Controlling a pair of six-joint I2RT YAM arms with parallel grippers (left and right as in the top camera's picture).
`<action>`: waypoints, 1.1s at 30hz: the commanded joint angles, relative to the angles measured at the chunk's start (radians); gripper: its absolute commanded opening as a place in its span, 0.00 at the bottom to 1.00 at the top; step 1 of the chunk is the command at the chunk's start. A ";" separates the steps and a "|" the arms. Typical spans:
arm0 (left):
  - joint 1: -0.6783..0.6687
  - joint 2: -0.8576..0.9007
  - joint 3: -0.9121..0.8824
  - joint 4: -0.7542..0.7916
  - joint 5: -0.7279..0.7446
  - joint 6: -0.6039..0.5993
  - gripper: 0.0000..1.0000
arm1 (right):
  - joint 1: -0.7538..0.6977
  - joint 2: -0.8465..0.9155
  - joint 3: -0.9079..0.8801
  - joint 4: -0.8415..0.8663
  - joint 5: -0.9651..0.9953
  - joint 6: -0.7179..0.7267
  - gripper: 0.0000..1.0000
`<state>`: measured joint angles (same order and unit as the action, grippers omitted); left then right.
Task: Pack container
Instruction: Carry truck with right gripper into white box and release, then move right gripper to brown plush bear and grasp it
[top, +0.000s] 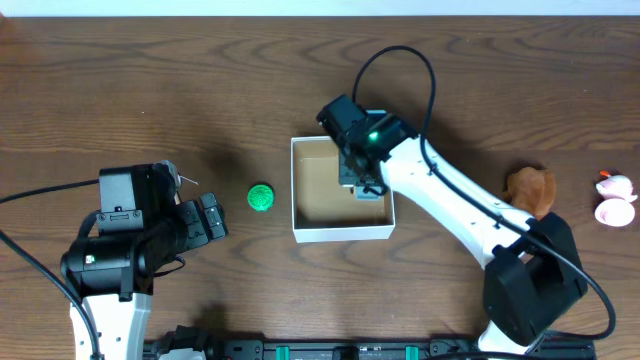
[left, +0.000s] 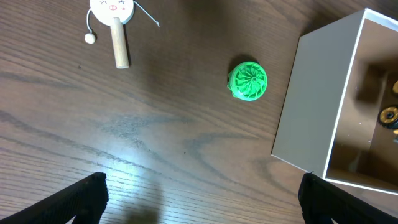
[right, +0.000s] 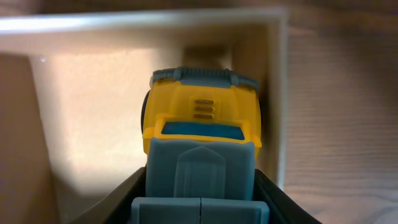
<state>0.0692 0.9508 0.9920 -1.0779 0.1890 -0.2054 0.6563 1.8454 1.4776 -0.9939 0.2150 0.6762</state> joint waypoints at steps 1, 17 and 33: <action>-0.003 -0.005 0.020 -0.006 0.010 0.013 0.98 | -0.008 -0.003 0.001 0.011 0.016 -0.072 0.39; -0.003 -0.005 0.020 -0.006 0.010 0.013 0.98 | -0.008 -0.009 0.003 0.036 0.013 -0.116 0.76; -0.003 -0.005 0.020 -0.006 0.009 0.013 0.98 | -0.429 -0.360 0.176 -0.200 0.027 -0.217 0.99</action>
<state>0.0692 0.9508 0.9920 -1.0782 0.1890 -0.2054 0.3470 1.5269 1.6512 -1.1454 0.2207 0.4694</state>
